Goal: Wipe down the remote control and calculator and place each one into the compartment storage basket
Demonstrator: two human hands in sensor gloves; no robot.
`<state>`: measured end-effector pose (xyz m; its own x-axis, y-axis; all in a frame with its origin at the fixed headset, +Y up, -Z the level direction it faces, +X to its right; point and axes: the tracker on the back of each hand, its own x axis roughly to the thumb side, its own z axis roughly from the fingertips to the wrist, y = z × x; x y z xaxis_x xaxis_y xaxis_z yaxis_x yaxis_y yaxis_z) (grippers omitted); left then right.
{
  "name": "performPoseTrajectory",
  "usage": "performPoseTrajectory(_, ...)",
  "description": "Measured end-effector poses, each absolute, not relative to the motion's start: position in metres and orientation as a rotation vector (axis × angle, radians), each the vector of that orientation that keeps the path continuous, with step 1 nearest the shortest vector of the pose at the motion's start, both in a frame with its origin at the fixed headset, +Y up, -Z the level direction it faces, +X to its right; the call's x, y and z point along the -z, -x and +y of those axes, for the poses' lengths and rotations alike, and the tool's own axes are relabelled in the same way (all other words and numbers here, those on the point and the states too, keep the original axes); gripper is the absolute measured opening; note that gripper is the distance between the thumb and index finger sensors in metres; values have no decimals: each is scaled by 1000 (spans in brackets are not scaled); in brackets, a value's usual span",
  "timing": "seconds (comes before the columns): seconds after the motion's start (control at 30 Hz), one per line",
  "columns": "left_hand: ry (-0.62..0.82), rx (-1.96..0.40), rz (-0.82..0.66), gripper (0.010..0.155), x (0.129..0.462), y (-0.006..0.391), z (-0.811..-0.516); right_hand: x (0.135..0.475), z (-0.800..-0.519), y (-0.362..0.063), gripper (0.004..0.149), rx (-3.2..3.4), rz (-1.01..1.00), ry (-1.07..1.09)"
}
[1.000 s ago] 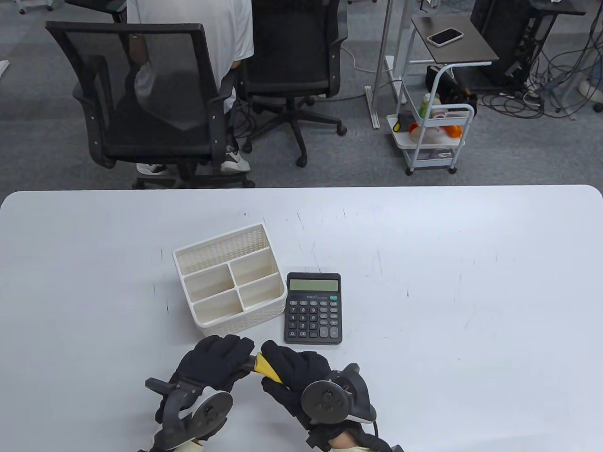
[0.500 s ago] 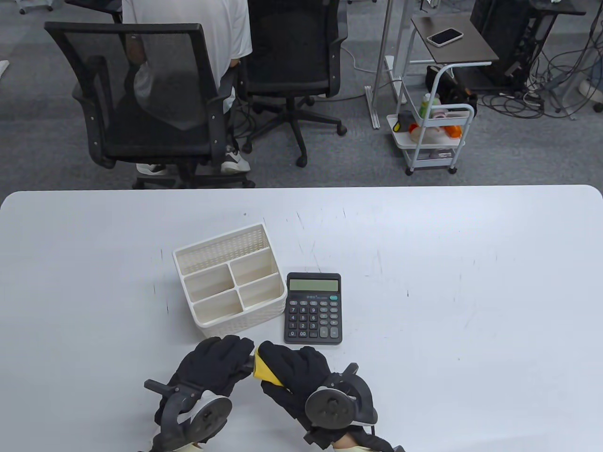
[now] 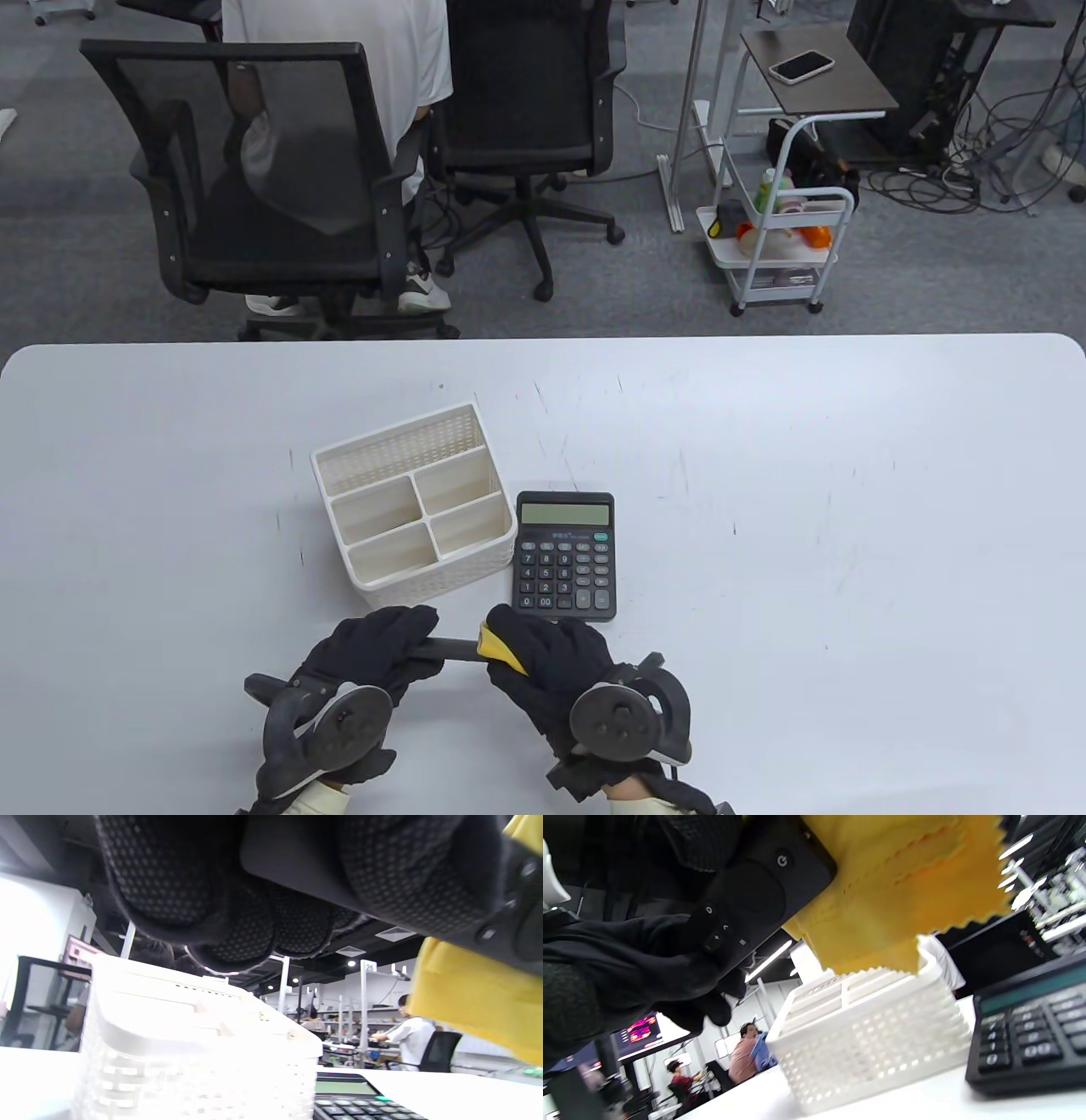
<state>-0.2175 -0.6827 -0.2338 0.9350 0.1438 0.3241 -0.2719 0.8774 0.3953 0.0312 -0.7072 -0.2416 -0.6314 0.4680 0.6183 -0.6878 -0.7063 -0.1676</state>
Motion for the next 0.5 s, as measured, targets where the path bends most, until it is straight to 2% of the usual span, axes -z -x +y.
performPoseTrajectory(0.2, -223, -534, -350, 50, 244, 223, -687, 239, -703, -39, 55, -2331, -675, -675)
performPoseTrajectory(0.33, -76, -764, -359, 51, 250, 225, -693, 233, -700, -32, 54, -2479, -847, -804)
performPoseTrajectory(0.5, 33, -1005, -305, 50, 254, 230, -702, 225, -701, -16, 55, -2464, -864, -947)
